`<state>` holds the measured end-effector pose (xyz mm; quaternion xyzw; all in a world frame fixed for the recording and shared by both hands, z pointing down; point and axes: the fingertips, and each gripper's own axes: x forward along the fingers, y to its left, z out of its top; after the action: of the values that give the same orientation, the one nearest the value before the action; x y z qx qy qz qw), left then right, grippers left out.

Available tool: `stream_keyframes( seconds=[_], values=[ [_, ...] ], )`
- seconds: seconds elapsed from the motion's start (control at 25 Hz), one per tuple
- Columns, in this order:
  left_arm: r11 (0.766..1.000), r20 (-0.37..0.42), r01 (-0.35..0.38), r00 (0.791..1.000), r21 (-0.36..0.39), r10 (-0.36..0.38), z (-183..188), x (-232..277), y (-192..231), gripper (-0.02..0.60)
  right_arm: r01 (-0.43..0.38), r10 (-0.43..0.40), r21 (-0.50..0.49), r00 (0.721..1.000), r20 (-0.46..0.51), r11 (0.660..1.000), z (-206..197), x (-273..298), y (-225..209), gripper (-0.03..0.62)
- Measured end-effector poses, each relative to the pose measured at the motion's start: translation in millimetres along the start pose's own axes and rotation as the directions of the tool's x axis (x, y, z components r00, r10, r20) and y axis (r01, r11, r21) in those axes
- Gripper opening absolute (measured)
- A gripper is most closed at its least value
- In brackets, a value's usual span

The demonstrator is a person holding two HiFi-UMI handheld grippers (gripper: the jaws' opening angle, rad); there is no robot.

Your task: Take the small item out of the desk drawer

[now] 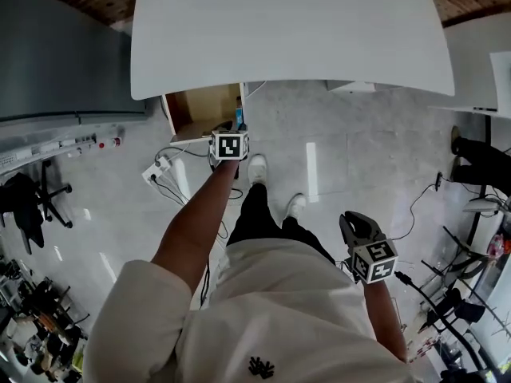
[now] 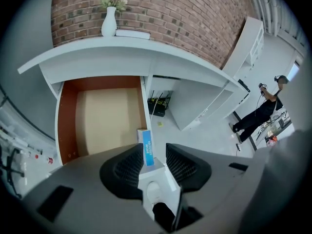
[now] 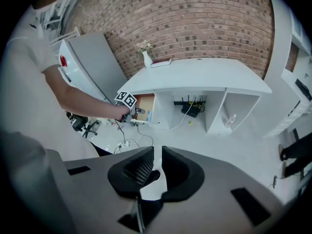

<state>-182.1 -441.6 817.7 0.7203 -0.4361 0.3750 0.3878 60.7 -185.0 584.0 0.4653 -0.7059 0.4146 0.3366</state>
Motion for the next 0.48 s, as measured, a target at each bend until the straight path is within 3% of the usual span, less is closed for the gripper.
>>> stream_keyframes(
  seconds=[0.48],
  values=[
    [1.000,-0.101,-0.024,0.995,0.014,0.025,-6.7,80.7,14.3,0.167,0.031,-0.023,0.109,0.997,-0.074,0.994,-26.5,10.2,5.4,0.074]
  ],
)
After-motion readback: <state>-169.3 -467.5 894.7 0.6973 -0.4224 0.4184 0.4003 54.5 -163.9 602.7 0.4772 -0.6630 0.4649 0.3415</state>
